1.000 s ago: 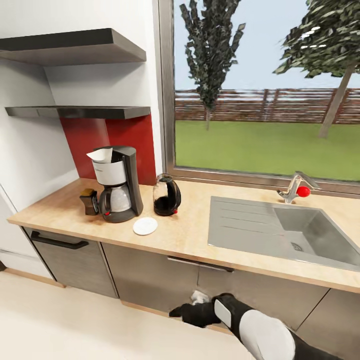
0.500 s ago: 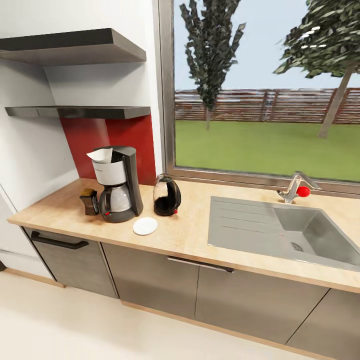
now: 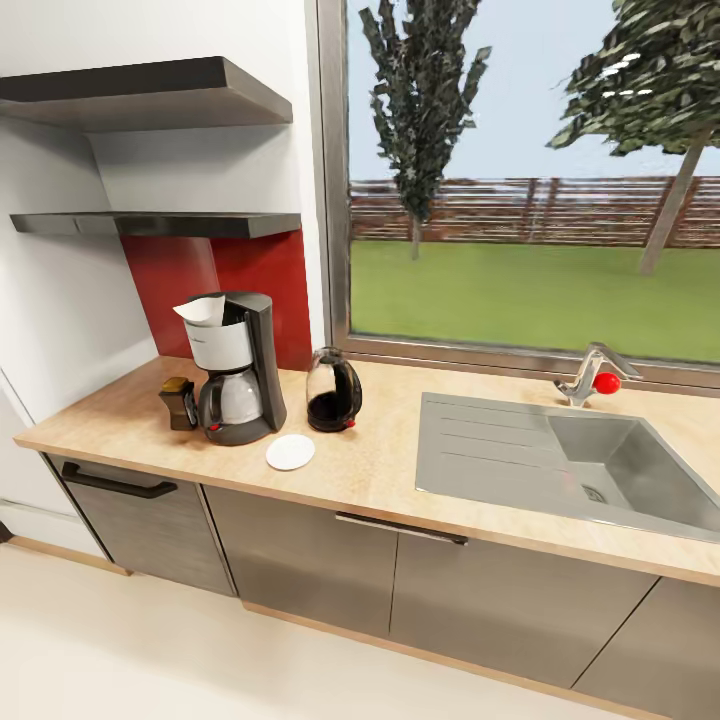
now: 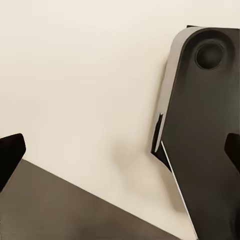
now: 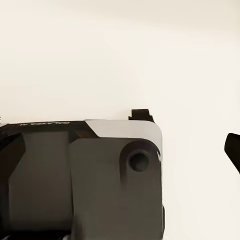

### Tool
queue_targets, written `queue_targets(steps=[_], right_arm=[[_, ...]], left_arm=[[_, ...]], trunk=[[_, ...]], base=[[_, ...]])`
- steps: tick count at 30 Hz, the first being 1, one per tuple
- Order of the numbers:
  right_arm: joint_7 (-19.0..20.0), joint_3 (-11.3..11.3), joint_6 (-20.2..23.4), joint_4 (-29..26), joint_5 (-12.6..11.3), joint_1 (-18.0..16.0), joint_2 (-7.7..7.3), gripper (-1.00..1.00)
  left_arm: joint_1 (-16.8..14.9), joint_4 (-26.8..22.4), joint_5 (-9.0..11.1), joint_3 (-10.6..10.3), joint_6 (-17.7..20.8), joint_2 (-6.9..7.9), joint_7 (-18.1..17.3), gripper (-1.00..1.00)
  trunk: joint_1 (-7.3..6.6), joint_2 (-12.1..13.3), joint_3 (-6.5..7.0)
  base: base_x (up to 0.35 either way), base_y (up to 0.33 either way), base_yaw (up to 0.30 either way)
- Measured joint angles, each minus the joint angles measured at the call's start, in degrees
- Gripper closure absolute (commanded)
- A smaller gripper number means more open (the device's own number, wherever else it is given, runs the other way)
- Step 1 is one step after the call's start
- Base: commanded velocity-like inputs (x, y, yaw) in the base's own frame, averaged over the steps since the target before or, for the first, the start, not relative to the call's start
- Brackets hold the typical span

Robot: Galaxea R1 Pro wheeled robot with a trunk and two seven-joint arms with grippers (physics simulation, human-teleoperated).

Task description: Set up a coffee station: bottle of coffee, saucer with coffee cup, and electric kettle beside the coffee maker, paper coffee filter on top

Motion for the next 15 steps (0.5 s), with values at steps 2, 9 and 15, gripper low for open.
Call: queue_targets(steps=[2,9,15], right_arm=[[-0.1,-0.1,-0.3,0.0,-0.2,0.0,0.01,-1.0],[-0.1,-0.2,-0.2,0.0,-0.4,0.0,-0.33,-1.0],[0.0,-0.2,-0.1,0.0,-0.3,0.8,-0.1,-1.0]], left_arm=[[0.0,0.0,0.0,0.1,0.0,0.09,0.1,-1.0],[0.0,0.1,0.3,0.3,0.1,0.06,0.2,-1.0],[-0.3,-0.5,0.6,0.5,0.0,-0.53,0.2,-1.0]], trunk=[[0.0,0.0,0.0],[0.0,0.0,0.0],[0.0,0.0,0.0]], base=[[0.0,0.0,0.0],[0.0,0.0,-0.176],[0.0,0.0,-0.274]])
